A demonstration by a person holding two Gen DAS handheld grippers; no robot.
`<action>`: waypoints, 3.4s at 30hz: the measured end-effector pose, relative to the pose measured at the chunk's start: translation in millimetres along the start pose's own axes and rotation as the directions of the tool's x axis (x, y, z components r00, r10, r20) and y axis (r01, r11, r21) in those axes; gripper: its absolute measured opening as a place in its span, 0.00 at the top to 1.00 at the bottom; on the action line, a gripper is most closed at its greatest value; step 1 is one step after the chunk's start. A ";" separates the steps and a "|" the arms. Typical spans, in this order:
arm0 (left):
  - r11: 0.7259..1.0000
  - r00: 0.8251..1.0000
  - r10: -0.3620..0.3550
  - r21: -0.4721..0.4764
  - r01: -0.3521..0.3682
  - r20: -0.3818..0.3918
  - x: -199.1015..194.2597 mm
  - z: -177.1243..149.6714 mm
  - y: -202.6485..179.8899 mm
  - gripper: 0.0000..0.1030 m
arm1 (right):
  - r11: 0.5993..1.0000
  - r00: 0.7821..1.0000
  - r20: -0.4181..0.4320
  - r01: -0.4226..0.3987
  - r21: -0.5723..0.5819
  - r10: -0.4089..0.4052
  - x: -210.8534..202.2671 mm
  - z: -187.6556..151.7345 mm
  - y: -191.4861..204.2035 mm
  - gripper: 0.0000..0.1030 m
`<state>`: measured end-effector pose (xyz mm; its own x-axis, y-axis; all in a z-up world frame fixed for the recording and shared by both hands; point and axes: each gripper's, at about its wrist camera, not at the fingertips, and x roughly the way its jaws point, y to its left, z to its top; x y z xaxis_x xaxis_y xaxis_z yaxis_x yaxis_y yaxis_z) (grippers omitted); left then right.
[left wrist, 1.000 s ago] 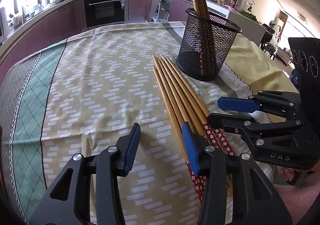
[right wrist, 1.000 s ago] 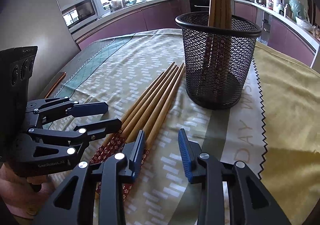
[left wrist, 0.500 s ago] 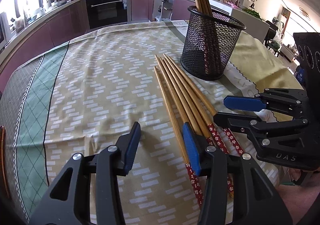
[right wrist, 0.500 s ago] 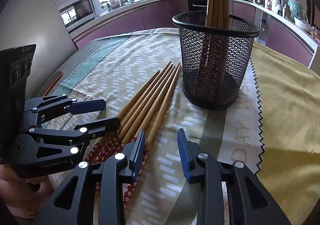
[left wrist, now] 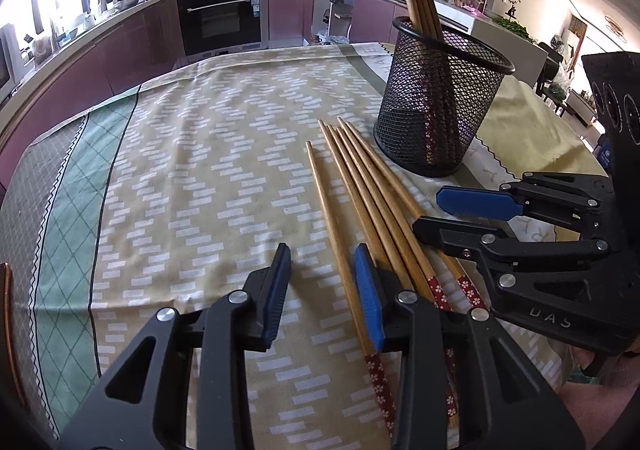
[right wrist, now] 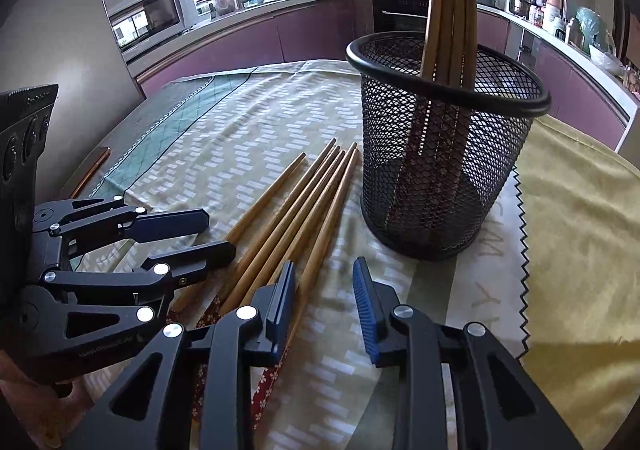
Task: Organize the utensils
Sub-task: 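Close the left gripper on a chopstick while the right gripper grasps another, then lift the left gripper's chopstick upright over the mesh cup while the right gripper lifts its own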
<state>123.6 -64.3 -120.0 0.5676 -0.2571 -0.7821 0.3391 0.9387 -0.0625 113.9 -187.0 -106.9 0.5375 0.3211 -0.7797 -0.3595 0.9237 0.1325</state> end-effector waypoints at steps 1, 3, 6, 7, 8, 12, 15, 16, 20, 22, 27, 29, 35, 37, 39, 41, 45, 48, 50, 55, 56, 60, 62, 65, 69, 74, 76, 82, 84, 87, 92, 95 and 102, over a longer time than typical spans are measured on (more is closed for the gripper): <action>1.000 1.000 0.000 0.000 0.000 0.000 1.1 1.7 0.3 0.68 | 1.000 1.000 0.000 0.002 -0.002 -0.002 1.1 0.7 0.6 0.75; 1.000 1.000 0.002 0.001 -0.002 -0.001 3.0 4.3 0.2 0.70 | 1.000 1.000 0.000 0.001 -0.002 -0.001 2.5 2.3 0.1 0.77; 1.000 1.000 0.003 -0.001 -0.003 -0.003 5.8 7.8 0.2 0.73 | 1.000 1.000 0.001 -0.004 0.011 0.004 3.0 2.7 -2.9 0.82; 1.000 1.000 0.004 -0.003 -0.004 -0.004 6.5 8.8 0.1 0.75 | 1.000 1.000 0.002 -0.006 0.019 0.006 2.6 2.6 -4.4 0.85; 1.000 1.000 0.002 -0.005 -0.002 -0.004 7.0 9.2 -0.1 0.76 | 0.999 1.000 0.003 -0.012 0.030 0.012 2.6 2.6 -5.3 0.86; 0.999 1.000 0.002 -0.040 -0.002 -0.001 7.5 9.4 2.1 0.89 | 0.996 0.999 0.010 -0.042 0.083 0.041 1.5 0.6 -12.5 0.93; 0.997 1.000 -0.007 -0.073 0.007 0.002 6.7 8.4 6.0 0.92 | 0.990 0.998 0.019 -0.065 0.125 0.063 -0.1 -1.4 -19.3 0.94; 0.997 1.000 -0.010 -0.081 0.011 0.003 5.9 7.7 7.1 0.93 | 0.988 0.998 0.025 -0.067 0.137 0.064 -1.7 -1.9 -21.4 0.94; 0.994 0.999 -0.035 -0.102 0.037 0.019 -1.8 3.9 9.9 0.93 | 0.983 0.995 0.061 -0.091 0.162 0.082 -12.2 -2.8 -26.3 0.95; 0.994 0.998 -0.058 -0.092 0.060 0.027 -6.8 1.6 8.1 0.93 | 0.983 0.992 0.069 -0.112 0.144 0.103 -17.5 -3.2 -23.7 0.95; 0.994 0.995 -0.097 -0.042 0.098 0.031 -14.9 -4.9 -0.2 0.93 | 0.987 0.990 0.035 -0.137 0.085 0.134 -19.1 -6.8 -12.5 0.95; 0.994 0.995 -0.102 -0.030 0.102 0.019 -13.2 -7.1 -1.8 0.93 | 0.987 0.990 0.020 -0.141 0.074 0.140 -16.9 -8.1 -11.5 0.95; 0.993 0.993 -0.119 -0.022 0.119 -0.001 -7.7 -8.6 0.2 0.93 | 0.989 0.990 -0.010 -0.139 0.053 0.140 -12.9 -7.7 -8.1 0.94; 0.993 0.993 -0.120 -0.022 0.120 -0.012 -5.5 -7.9 2.1 0.92 | 0.990 0.991 -0.020 -0.133 0.046 0.134 -11.4 -6.9 -8.6 0.93; 0.993 0.992 -0.121 -0.014 0.121 -0.019 -3.7 -6.6 3.0 0.92 | 0.991 0.991 -0.031 -0.127 0.042 0.129 -8.3 -5.6 -9.0 0.92; 0.993 0.993 -0.120 0.007 0.120 -0.023 -3.3 -5.6 1.8 0.92 | 0.991 0.991 -0.038 -0.130 0.041 0.132 -6.0 -3.8 -10.3 0.92; 0.993 0.993 -0.113 0.026 0.114 -0.033 -0.6 -2.0 1.4 0.91 | 0.991 0.991 -0.046 -0.126 0.034 0.128 -2.2 1.0 -11.4 0.92; 0.993 0.993 -0.109 0.037 0.110 -0.037 2.2 1.4 0.9 0.91 | 0.992 0.991 -0.047 -0.126 0.030 0.128 -0.4 2.6 -11.6 0.92; 0.993 0.994 -0.106 0.037 0.108 -0.038 3.1 3.1 0.6 0.91 | 0.992 0.991 -0.044 -0.126 0.031 0.127 -0.2 2.5 -11.6 0.92; 0.995 0.995 -0.098 0.013 0.099 -0.033 2.8 3.7 1.9 0.93 | 0.990 0.991 -0.027 -0.132 0.039 0.133 -4.0 0.7 -13.3 0.94; 0.995 0.995 -0.100 0.007 0.100 -0.031 1.6 3.1 2.6 0.93 | 0.990 0.991 -0.020 -0.133 0.038 0.134 -6.1 0.4 -13.4 0.94; 0.994 0.994 -0.112 0.002 0.112 -0.021 -5.8 2.9 4.7 0.93 | 0.989 0.990 0.013 -0.142 0.036 0.142 -17.8 0.1 -14.2 0.94; 0.993 0.993 -0.119 0.005 0.119 -0.005 -13.0 3.6 4.7 0.93 | 0.989 0.989 0.029 -0.146 0.032 0.145 -24.2 0.8 -13.9 0.94; 0.989 0.989 -0.146 0.008 0.146 0.024 -27.2 7.2 4.4 0.93 | 0.988 0.987 0.060 -0.151 0.026 0.149 -36.5 2.0 -14.2 0.94; 0.980 0.978 -0.197 0.012 0.197 0.072 -51.0 14.7 3.9 0.93 | 0.987 0.981 0.112 -0.162 0.022 0.158 -56.1 3.4 -16.8 0.94; 0.966 0.958 -0.258 0.027 0.257 0.128 -79.4 23.6 1.1 0.93 | 0.985 0.970 0.177 -0.172 0.025 0.165 -78.8 7.7 -22.4 0.94; 0.962 0.951 -0.271 0.037 0.269 0.147 -89.9 26.3 -0.4 0.93 | 0.985 0.966 0.201 -0.173 0.028 0.164 -85.4 9.4 -25.1 0.94; 0.952 0.931 -0.307 0.053 0.303 0.198 -115.7 33.4 -0.2 0.93 | 0.983 0.952 0.257 -0.181 0.038 0.165 -100.8 14.9 -35.3 0.94; 0.947 0.923 -0.320 0.055 0.315 0.216 -123.0 36.1 0.3 0.93 | 0.983 0.948 0.273 -0.180 0.042 0.162 -105.1 16.5 -39.5 0.94; 0.945 0.914 -0.326 0.056 0.322 0.241 -131.1 41.4 1.2 0.93 | 0.983 0.942 0.296 -0.180 0.045 0.159 -111.5 19.3 -42.6 0.94; 0.941 0.899 -0.335 0.054 0.334 0.280 -139.2 54.3 0.9 0.93 | 0.984 0.930 0.334 -0.175 0.044 0.151 -123.2 26.8 -45.5 0.94; 0.940 0.891 -0.337 0.049 0.339 0.304 -141.1 65.9 1.1 0.93 | 0.985 0.924 0.354 -0.168 0.039 0.144 -129.1 35.1 -49.1 0.94; 0.943 0.872 -0.323 0.049 0.328 0.368 -149.3 99.0 -4.0 0.93 | 0.988 0.901 0.418 -0.148 0.041 0.117 -147.6 57.7 -60.2 0.94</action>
<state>111.8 -52.4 58.4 0.6617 -0.6118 -0.4334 0.5433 0.7896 -0.2852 100.1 -277.9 35.5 0.7610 0.4850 -0.4308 -0.4035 0.8739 0.2710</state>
